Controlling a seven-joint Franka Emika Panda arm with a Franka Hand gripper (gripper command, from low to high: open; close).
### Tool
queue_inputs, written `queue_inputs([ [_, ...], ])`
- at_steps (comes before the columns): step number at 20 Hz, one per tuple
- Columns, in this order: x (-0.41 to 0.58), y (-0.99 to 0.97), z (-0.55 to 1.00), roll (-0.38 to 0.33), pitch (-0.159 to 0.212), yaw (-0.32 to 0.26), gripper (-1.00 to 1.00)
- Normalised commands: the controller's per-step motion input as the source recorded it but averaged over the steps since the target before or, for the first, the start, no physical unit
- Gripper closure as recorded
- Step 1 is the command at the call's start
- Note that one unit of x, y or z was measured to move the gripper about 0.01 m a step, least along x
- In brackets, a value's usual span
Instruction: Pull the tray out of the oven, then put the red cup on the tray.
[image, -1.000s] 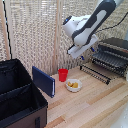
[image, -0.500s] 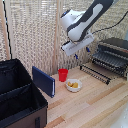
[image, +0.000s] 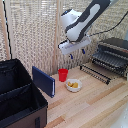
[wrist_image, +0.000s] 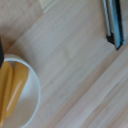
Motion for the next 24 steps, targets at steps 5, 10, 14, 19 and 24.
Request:
queue_inputs([
  [5, 0.389, 0.05, -0.08, 0.354, -0.006, -0.145, -1.0],
  [10, 0.39, 0.0, -0.07, 0.365, 0.008, -0.121, -1.0],
  [14, 0.342, 0.0, -0.05, 0.298, 0.047, -0.079, -1.0],
  [19, 0.277, 0.0, -0.03, 0.183, 0.076, -0.099, -1.0],
  [24, 0.274, -0.02, -0.01, 0.033, 0.049, -0.078, -1.0],
])
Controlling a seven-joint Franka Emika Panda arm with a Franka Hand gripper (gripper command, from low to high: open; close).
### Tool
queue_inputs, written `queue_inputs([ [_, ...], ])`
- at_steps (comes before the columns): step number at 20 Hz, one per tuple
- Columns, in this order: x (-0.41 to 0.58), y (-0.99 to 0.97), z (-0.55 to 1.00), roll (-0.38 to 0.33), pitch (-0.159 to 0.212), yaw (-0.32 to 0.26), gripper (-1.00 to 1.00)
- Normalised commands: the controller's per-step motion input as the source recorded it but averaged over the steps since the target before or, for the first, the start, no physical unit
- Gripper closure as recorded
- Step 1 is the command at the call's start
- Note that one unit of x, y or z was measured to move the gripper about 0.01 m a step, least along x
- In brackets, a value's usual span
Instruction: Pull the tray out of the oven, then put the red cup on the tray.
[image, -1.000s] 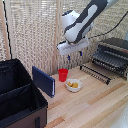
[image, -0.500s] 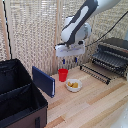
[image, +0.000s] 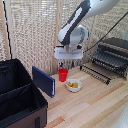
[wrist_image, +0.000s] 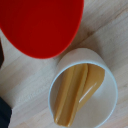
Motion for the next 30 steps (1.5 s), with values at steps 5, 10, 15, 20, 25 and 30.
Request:
queue_inputs([
  [5, 0.317, -0.12, -0.04, -0.012, 0.031, -0.024, -1.0],
  [10, 0.182, -0.09, -0.1, -0.018, 0.035, -0.009, -1.0],
  [15, 0.002, 0.0, -0.11, -0.048, 0.055, -0.022, -1.0],
  [20, 0.042, -0.11, -0.15, -0.109, 0.051, -0.007, -1.0],
  [25, 0.117, -0.21, -0.16, -0.072, 0.018, -0.006, -1.0],
  [30, 0.137, -0.17, -0.19, -0.003, 0.018, -0.045, -1.0],
])
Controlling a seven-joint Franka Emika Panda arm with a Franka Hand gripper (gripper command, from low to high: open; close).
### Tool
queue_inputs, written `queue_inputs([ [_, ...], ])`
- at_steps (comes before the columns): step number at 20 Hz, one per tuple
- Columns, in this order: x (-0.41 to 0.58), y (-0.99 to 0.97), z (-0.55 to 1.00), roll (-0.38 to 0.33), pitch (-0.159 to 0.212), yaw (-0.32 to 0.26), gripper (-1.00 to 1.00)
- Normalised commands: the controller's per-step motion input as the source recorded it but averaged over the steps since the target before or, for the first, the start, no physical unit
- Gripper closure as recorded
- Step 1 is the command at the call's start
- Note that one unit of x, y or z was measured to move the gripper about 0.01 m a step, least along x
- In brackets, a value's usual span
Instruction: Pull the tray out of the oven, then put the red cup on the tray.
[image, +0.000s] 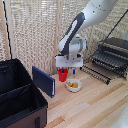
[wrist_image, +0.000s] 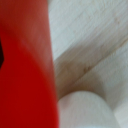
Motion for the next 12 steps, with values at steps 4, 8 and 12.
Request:
queue_inputs([
  [4, 0.058, -0.09, -0.09, 0.039, 0.038, 0.003, 1.0],
  [8, 0.0, 0.0, 0.0, 0.001, 0.011, 0.007, 1.0],
  [12, -0.007, 0.0, 0.0, 0.0, -0.009, 0.04, 1.0],
])
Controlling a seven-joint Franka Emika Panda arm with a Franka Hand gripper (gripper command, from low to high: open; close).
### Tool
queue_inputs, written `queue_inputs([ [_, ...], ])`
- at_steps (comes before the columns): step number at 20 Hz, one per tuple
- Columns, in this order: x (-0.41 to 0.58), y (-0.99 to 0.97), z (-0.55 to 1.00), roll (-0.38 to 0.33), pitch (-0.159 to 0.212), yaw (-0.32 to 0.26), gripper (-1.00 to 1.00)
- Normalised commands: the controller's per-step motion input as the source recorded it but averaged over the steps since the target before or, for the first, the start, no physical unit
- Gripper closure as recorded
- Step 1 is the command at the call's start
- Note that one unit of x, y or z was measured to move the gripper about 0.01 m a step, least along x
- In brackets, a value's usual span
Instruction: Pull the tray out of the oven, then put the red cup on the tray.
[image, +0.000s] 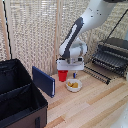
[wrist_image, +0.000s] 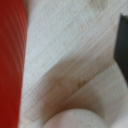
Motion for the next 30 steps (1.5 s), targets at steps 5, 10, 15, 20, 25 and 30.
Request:
queue_inputs([
  [5, 0.026, 0.0, 0.02, 0.0, -0.026, -0.041, 1.0],
  [10, 0.014, 0.01, 0.2, 0.0, -0.072, -0.193, 1.0],
  [15, -0.012, 0.04, 0.72, -0.032, -0.052, -0.108, 1.0],
  [20, -0.009, 0.0, 1.0, -0.001, -0.024, -0.195, 1.0],
  [25, 0.008, -0.03, 1.0, -0.003, 0.0, -0.218, 1.0],
  [30, 0.01, -0.43, 0.61, 0.043, 0.0, -0.205, 1.0],
])
